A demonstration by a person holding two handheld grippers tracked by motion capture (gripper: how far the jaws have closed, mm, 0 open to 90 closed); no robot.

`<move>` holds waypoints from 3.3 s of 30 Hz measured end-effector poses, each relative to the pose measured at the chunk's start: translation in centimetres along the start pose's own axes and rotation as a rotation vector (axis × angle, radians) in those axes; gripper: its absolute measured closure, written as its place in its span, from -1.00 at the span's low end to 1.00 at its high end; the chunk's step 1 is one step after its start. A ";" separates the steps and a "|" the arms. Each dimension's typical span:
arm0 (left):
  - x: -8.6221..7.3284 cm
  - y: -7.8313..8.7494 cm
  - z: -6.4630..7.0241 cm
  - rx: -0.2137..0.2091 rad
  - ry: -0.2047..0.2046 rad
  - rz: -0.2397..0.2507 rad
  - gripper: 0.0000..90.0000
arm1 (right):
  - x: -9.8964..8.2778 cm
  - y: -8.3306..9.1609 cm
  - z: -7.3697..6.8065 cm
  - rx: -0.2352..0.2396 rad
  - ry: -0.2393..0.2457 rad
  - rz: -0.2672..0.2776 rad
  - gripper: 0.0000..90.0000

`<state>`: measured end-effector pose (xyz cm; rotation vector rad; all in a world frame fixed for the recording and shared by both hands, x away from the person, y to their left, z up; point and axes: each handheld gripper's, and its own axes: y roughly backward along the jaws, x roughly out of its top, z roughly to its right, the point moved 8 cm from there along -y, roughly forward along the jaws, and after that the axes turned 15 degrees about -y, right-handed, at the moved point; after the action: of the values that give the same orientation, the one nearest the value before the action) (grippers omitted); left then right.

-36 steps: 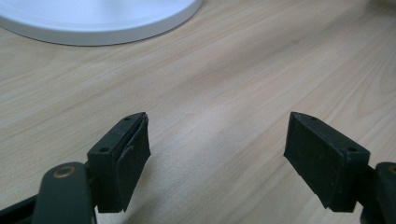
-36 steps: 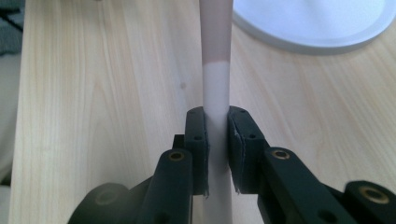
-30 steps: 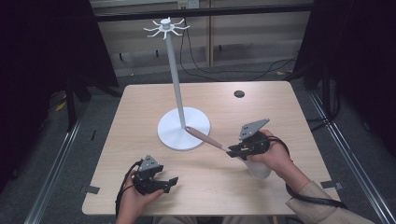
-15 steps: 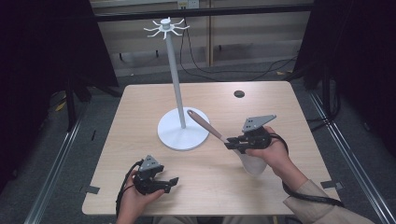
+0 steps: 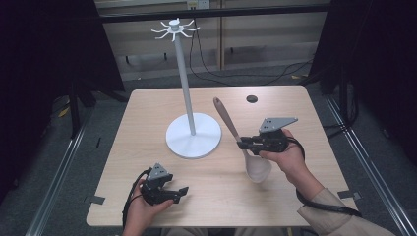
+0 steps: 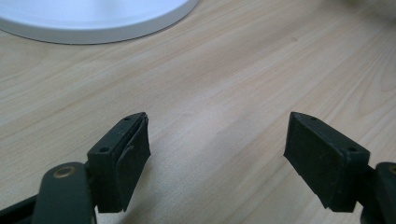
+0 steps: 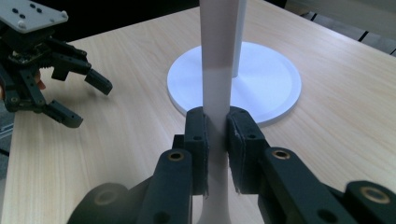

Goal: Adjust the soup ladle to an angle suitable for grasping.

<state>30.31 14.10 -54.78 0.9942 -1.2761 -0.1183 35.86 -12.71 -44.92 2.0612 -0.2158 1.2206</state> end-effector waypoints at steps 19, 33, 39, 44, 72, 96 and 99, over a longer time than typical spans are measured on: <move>0.1 0.0 0.0 -0.007 0.001 0.007 -0.52 | 5.0 0.3 -1.1 -0.018 -0.011 0.152 0.77; 0.2 0.1 -0.1 -0.001 0.003 0.023 -0.56 | 8.7 -0.3 -1.9 -0.045 -0.020 0.197 0.77; 0.2 0.1 -0.1 -0.001 0.003 0.025 -0.58 | 9.9 -0.6 -2.3 -0.039 -0.025 0.207 0.77; 0.2 0.1 -0.1 0.000 0.009 0.030 -0.58 | 10.7 -0.7 -2.5 -0.044 -0.033 0.217 0.77; 0.2 0.2 -0.6 0.014 0.009 0.031 -0.71 | 14.7 -1.7 -4.0 -0.040 -0.039 0.263 0.77; 0.1 0.2 -0.7 0.017 0.009 0.029 -0.71 | 15.4 -3.0 -4.1 -0.040 -0.055 0.252 0.77; 0.1 0.2 -0.7 0.017 0.007 0.030 -0.71 | 15.4 -3.2 -4.2 -0.038 -0.057 0.251 0.77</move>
<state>30.83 14.52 -54.52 0.9886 -1.2872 -0.0811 42.77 -4.46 -32.75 2.0830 -0.5338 1.2945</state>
